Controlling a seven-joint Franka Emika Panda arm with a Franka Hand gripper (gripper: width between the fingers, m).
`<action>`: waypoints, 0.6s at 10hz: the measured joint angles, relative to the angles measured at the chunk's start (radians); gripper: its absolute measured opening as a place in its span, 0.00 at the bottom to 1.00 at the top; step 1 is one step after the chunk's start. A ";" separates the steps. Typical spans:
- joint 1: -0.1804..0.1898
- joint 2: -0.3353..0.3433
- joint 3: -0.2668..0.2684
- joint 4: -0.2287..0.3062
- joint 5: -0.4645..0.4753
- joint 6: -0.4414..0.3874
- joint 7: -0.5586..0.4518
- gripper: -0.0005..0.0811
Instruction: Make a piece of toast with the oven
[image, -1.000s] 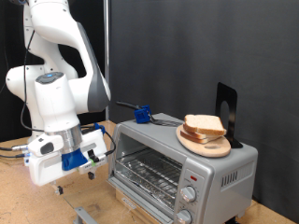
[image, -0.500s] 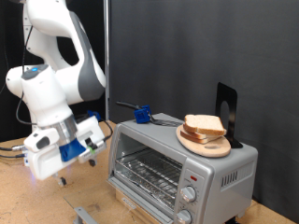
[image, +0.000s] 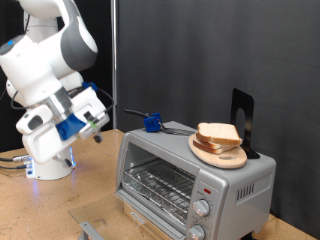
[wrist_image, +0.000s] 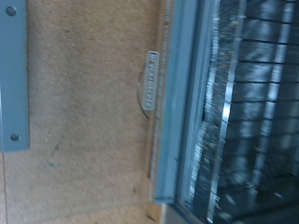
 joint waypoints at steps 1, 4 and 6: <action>-0.004 -0.019 -0.009 0.005 0.000 -0.036 0.001 0.99; 0.012 -0.031 -0.011 0.004 0.132 -0.089 -0.060 0.99; 0.043 -0.089 -0.011 0.003 0.299 -0.117 -0.162 0.99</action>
